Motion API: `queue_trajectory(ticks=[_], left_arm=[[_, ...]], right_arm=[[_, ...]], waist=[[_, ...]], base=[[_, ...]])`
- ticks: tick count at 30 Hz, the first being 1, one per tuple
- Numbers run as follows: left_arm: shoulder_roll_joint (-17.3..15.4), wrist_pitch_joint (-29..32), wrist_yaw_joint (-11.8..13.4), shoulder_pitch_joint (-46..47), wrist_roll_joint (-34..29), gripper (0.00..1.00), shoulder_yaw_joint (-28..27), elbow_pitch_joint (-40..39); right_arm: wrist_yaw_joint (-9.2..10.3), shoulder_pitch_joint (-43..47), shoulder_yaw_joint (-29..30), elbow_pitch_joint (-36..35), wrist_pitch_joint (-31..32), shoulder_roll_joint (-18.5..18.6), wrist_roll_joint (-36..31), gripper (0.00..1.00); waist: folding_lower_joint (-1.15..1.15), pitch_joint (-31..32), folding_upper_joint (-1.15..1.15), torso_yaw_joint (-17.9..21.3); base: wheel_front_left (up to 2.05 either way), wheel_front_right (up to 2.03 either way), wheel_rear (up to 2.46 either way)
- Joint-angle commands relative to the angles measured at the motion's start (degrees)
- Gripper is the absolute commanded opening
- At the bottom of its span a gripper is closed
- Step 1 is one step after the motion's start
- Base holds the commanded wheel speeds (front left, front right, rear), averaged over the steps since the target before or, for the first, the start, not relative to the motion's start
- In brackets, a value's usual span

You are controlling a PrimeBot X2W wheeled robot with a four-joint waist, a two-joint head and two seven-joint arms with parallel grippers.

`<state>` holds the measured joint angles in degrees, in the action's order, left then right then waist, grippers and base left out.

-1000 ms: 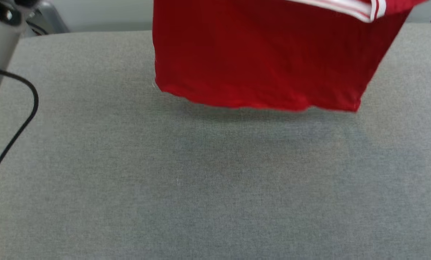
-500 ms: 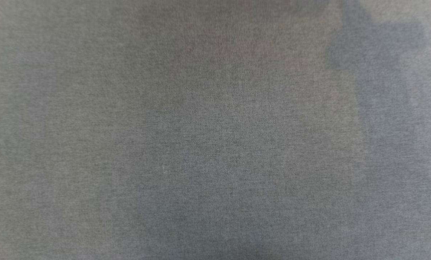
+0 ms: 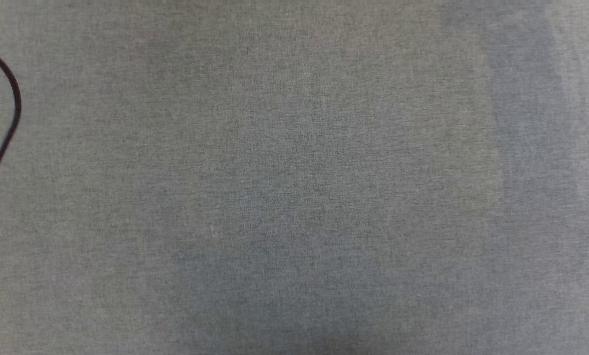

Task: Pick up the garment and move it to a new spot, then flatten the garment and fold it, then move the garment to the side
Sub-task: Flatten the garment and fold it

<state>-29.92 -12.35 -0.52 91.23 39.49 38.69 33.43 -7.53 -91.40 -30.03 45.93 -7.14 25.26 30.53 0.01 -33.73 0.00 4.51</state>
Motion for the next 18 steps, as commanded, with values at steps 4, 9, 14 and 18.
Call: queue_trajectory(ticks=[4, 9, 14, 18], left_arm=[[-0.16, -1.27, 0.08, -6.32, 1.36, 0.00, 0.51, -0.10], [-1.35, -2.13, -0.03, -15.20, 2.43, 0.00, 0.54, -0.18], [-2.10, -2.57, -0.03, -27.00, 4.66, 0.00, -1.19, -2.05], [-2.45, -2.62, 0.70, -37.33, 5.67, 0.00, -5.04, -5.92]], right_arm=[[0.04, 6.41, -2.60, -0.32, -4.18, 0.10, 3.00, 0.00], [0.04, 15.69, -4.86, -2.68, -6.53, 0.52, 5.69, 0.00], [0.04, 26.87, -6.36, -5.31, -7.47, 1.55, 6.98, 0.00], [0.04, 35.75, -6.56, -7.98, -7.74, 2.73, 6.73, 0.00]], waist=[[-0.01, 2.72, 0.00, 0.24], [-0.01, 6.32, 0.00, 0.81], [-0.01, 10.92, 0.00, 0.38], [-0.01, 14.66, 0.00, 0.23]], base=[[0.00, 0.00, 0.00], [0.00, 0.00, 0.00], [0.00, 0.00, 0.00], [0.00, 0.00, 0.00]])
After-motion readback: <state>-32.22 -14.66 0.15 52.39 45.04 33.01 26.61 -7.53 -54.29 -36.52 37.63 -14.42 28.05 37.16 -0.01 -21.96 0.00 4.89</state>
